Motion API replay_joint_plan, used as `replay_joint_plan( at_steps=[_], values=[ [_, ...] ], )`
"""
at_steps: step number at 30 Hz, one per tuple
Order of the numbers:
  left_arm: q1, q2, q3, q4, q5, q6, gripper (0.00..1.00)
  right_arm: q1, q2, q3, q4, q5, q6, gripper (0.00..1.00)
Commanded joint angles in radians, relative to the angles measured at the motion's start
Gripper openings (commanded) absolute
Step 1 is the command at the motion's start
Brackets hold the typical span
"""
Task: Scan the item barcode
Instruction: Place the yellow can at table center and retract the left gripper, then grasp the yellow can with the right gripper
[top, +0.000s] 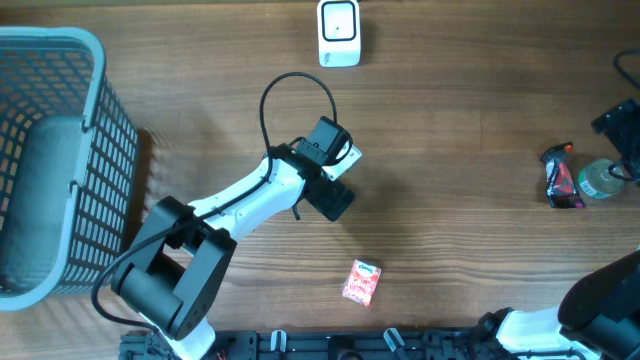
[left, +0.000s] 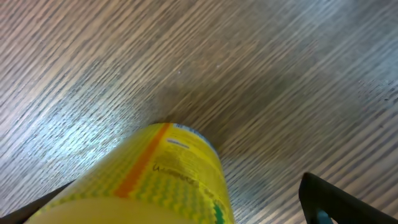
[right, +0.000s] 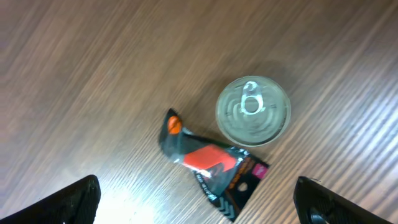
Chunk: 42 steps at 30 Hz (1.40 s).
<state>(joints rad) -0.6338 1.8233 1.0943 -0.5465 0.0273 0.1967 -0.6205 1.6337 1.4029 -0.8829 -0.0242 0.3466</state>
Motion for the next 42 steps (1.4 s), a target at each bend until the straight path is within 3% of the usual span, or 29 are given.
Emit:
replay_joint_plan(
  at_steps=[1, 7, 9, 13, 17, 21, 30, 42],
  values=[
    [0.002, -0.043, -0.017, -0.005, -0.051, -0.084, 1.00, 0.036, -0.022, -0.003, -0.001, -0.068, -0.043, 1.00],
    [0.001, -0.302, -0.017, -0.012, -0.047, -0.191, 1.00, 0.174, -0.022, -0.003, 0.008, -0.022, -0.060, 1.00],
    [0.001, -0.422, -0.017, -0.020, -0.052, -0.240, 1.00, 0.216, -0.022, -0.003, 0.024, -0.085, -0.101, 1.00],
    [0.017, -0.671, -0.017, -0.082, -0.365, -0.535, 1.00, 0.366, -0.022, -0.003, -0.008, -0.243, -0.274, 1.00],
    [0.048, -0.928, -0.017, -0.285, -0.728, -0.896, 1.00, 0.586, -0.020, -0.003, -0.050, -0.285, -0.436, 1.00],
    [0.075, -1.105, -0.017, -0.439, -0.777, -1.054, 1.00, 0.801, -0.020, -0.003, -0.080, -0.297, -0.563, 1.00],
    [0.107, -1.133, -0.017, -0.544, -0.788, -1.073, 1.00, 1.107, 0.034, 0.000, -0.129, -0.424, -0.738, 1.00],
    [0.107, -1.121, -0.017, -0.582, -0.780, -1.073, 1.00, 1.213, 0.299, 0.000, 0.040, -0.349, -0.762, 1.00]
  ],
)
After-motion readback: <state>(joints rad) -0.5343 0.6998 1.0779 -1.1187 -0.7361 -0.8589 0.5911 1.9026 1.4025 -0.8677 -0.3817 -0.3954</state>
